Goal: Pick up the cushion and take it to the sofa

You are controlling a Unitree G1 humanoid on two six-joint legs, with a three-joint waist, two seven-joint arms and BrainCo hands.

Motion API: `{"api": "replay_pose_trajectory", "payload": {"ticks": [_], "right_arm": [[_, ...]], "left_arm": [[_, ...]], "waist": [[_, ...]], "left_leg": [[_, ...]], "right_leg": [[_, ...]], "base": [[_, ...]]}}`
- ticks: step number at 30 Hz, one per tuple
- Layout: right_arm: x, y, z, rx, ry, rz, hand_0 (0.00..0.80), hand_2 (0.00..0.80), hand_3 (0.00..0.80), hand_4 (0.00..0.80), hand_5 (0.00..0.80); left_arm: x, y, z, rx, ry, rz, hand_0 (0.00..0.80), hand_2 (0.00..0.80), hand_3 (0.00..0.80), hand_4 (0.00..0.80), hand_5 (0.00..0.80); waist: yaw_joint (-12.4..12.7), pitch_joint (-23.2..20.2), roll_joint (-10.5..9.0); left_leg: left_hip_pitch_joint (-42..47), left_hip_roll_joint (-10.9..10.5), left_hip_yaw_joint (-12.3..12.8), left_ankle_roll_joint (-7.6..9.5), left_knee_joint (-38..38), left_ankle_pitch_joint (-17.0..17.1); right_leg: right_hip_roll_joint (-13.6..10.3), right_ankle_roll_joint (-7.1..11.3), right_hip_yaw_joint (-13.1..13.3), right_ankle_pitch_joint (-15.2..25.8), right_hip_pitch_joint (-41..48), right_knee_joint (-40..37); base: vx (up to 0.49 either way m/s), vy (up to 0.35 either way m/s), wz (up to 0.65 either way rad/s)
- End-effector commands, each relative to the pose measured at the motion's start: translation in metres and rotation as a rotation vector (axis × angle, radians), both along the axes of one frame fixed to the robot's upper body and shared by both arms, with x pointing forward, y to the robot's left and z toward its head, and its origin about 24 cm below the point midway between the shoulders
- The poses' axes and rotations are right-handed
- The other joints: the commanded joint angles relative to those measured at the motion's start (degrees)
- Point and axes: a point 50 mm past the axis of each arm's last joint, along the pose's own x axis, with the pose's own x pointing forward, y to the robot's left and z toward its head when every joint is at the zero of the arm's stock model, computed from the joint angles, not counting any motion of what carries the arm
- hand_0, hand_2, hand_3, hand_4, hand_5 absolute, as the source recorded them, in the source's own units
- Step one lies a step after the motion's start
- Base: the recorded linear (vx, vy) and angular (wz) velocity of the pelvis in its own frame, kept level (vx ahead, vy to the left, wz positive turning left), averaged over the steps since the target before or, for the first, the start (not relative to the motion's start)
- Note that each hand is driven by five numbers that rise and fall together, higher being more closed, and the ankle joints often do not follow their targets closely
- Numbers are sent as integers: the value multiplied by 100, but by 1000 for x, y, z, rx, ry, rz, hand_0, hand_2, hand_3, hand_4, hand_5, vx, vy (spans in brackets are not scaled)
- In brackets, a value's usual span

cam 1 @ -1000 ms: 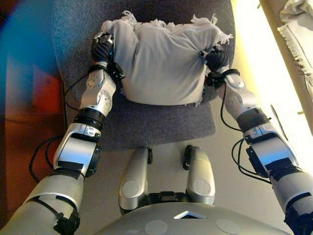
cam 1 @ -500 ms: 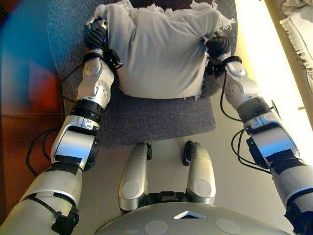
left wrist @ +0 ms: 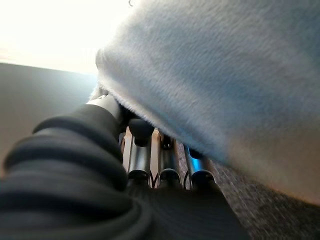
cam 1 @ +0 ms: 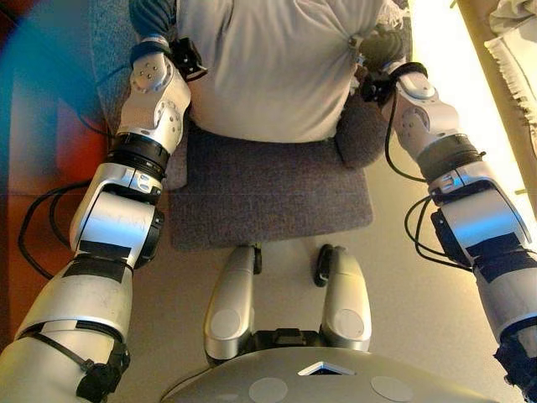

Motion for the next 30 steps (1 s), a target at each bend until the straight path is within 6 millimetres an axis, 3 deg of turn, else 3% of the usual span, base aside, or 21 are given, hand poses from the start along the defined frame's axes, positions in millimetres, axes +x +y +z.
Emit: {"api": "replay_pose_trajectory", "payload": {"ticks": [1, 6, 7, 8, 9, 10, 15, 19, 30], "right_arm": [[-3, 48, 55, 20, -199, 178, 800, 800, 800, 800, 800], [4, 41, 53, -12, -137, 139, 800, 800, 800, 800, 800], [5, 40, 52, -6, -114, 137, 662, 662, 662, 662, 662], [6, 39, 51, 2, -97, 139, 0, 0, 0, 0, 0], [7, 37, 49, 3, -81, 135, 0, 0, 0, 0, 0], [8, 35, 49, -3, -72, 123, 0, 0, 0, 0, 0], [10, 27, 51, -9, -65, 65, 0, 0, 0, 0, 0], [11, 18, 55, 5, -77, 10, 0, 0, 0, 0, 0], [10, -10, 58, 35, -91, -50, 0, 0, 0, 0, 0]], "left_arm": [[-1, -31, 35, 35, -132, -103, 800, 800, 800, 800, 800], [4, -32, 34, -1, -68, -104, 800, 800, 800, 800, 800], [5, -32, 33, -15, -58, -109, 800, 800, 800, 800, 800], [6, -33, 32, -21, -52, -114, 634, 634, 634, 634, 634], [6, -34, 31, -24, -40, -111, 176, 176, 176, 176, 176], [7, -33, 29, -26, -29, -105, 0, 0, 0, 0, 0], [9, -25, 24, -115, 16, -49, 0, 0, 0, 0, 0], [9, -13, 24, -88, 36, 12, 0, 0, 0, 0, 0], [0, 48, 31, -93, 33, 228, 0, 0, 0, 0, 0]], "waist": [[223, -380, 154], [254, -347, 199], [254, -336, 202], [252, -325, 203], [249, -312, 204], [251, -301, 206], [236, -225, 245], [236, -201, 261], [252, -230, 279]], "left_leg": [[128, 251, 3, -312, 445, -735], [55, 279, -2, -339, 586, -901], [26, 283, 1, -334, 602, -899], [4, 289, 5, -329, 614, -896], [-26, 293, 7, -328, 634, -890], [-47, 299, 5, -327, 642, -878], [-142, 306, 15, -320, 652, -819], [-161, 320, 21, -311, 646, -791], [-22, 358, 80, -287, 559, -774]], "right_leg": [[-236, 176, 67, 634, 85, -641], [-243, 224, 87, 480, -9, -476], [-241, 218, 93, 478, -44, -453], [-240, 213, 96, 481, -70, -439], [-234, 210, 104, 490, -101, -425], [-226, 209, 113, 498, -128, -412], [-199, 190, 153, 518, -252, -365], [-189, 180, 161, 520, -302, -326], [-205, 118, 87, 461, -165, -357]], "base": [[-2, 30, 4], [25, 19, 7], [0, 0, 0], [0, 0, 0], [0, 0, 0], [0, 0, 0], [-14, 10, 0], [-6, 4, -2], [6, -2, 0]]}}
